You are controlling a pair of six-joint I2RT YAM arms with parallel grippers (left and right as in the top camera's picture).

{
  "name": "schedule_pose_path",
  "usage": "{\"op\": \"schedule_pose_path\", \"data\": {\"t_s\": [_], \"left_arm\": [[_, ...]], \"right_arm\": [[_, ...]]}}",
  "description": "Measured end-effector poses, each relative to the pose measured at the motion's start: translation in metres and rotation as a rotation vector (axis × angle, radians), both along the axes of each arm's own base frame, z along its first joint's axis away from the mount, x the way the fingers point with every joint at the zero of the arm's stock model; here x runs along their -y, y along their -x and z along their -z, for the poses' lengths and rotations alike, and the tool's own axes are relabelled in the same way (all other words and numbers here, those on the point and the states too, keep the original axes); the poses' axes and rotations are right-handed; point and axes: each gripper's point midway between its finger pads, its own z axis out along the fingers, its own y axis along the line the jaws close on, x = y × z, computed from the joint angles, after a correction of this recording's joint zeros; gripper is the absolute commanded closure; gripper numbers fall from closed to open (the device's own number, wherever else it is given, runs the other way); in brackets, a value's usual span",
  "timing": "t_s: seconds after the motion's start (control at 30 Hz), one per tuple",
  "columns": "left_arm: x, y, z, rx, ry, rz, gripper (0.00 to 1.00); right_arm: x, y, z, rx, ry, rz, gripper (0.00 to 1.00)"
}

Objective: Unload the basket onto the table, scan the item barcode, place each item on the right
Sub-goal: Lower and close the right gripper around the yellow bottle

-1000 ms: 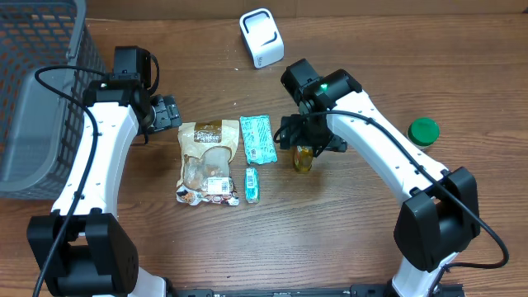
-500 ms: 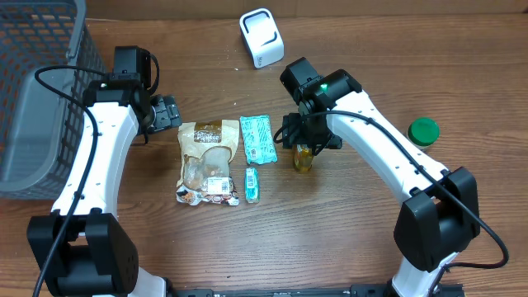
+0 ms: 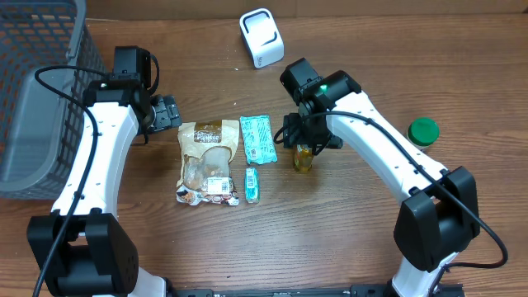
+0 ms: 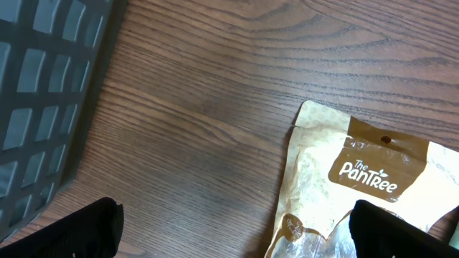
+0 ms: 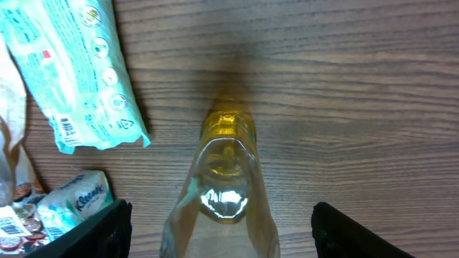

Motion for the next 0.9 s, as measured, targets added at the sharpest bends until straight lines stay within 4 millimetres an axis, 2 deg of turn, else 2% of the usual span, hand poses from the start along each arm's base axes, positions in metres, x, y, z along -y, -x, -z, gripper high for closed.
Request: {"op": "schedule_pose_path", "data": {"t_s": [0.27,0.73,0.9], "left_arm": [[0.0000,0.0000,0.0000,0.000,0.000,0.000,0.01],[0.0000,0.0000,0.0000,0.000,0.000,0.000,0.00],[0.0000,0.0000,0.0000,0.000,0.000,0.000,0.00]], "right_arm": [[0.0007,0.0001,0.0084,-0.014,0.012,-0.001,0.44],[0.0042,0.0057,0.0088,-0.037,0.025,0.000,0.43],[0.0042,0.0057,0.0087,-0.037,0.025,0.000,0.47]]}}
